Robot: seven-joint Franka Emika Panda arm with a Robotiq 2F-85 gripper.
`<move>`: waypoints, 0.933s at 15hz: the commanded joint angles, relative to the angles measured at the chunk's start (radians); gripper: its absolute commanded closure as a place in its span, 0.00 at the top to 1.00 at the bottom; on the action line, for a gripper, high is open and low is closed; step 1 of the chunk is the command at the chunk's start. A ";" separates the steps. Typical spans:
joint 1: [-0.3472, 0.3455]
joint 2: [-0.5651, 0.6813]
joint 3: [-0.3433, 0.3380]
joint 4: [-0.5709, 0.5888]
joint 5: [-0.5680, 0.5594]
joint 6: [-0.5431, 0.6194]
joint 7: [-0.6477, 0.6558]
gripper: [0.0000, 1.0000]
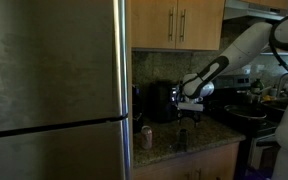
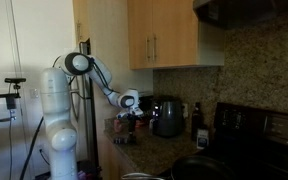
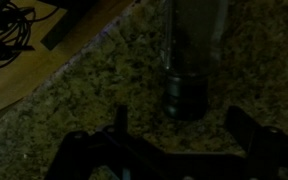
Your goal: Pick the bottle and put it upright
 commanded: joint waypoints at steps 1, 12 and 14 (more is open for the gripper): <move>0.013 -0.003 -0.013 0.002 0.000 -0.003 -0.001 1.00; 0.043 0.116 -0.025 0.007 -0.027 0.092 0.043 1.00; 0.044 0.129 -0.033 0.008 -0.011 0.104 0.046 1.00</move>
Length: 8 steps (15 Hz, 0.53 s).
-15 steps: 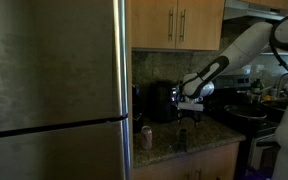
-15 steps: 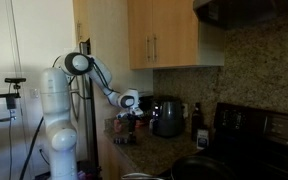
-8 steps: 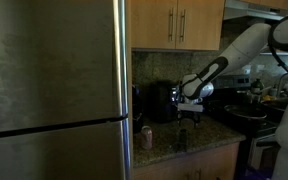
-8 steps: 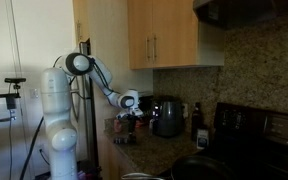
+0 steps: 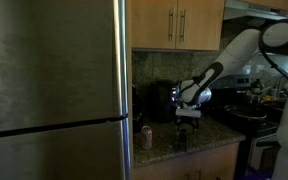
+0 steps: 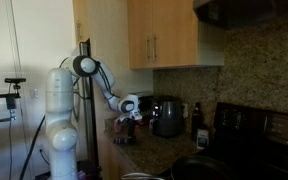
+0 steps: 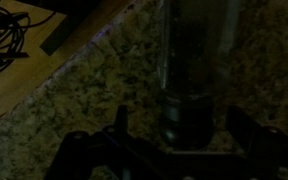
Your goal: Pick the bottle and put it upright
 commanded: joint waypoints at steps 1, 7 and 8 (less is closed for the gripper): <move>0.012 0.037 -0.027 0.008 0.001 0.035 0.017 1.00; 0.010 0.059 -0.020 0.015 0.152 0.067 -0.030 1.00; 0.011 0.058 -0.021 0.017 0.177 0.067 -0.031 1.00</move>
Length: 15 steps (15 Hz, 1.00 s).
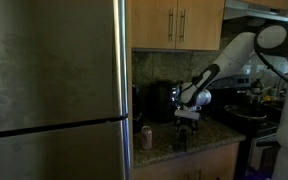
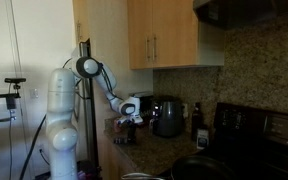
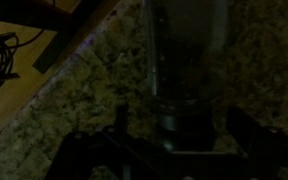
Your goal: Pick the bottle and put it upright
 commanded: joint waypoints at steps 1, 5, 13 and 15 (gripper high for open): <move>0.000 0.020 -0.009 0.020 0.103 0.019 -0.040 1.00; -0.031 0.043 -0.049 0.037 0.150 0.006 -0.095 1.00; -0.052 0.054 -0.044 0.054 0.377 -0.037 -0.333 1.00; -0.046 0.051 -0.052 0.057 0.394 -0.048 -0.354 1.00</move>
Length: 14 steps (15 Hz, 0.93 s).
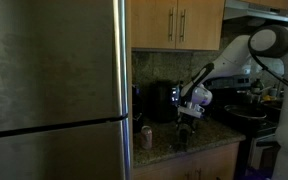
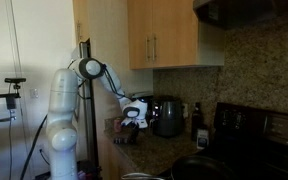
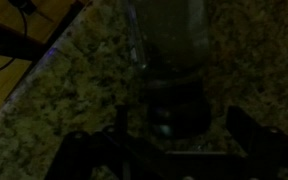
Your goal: Pick the bottle and put it upright
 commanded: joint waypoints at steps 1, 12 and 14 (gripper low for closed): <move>-0.015 0.004 0.004 0.021 0.052 -0.044 -0.077 1.00; -0.003 -0.007 -0.013 0.033 0.013 -0.145 -0.090 0.32; 0.014 -0.029 -0.018 0.026 -0.060 -0.121 -0.048 0.32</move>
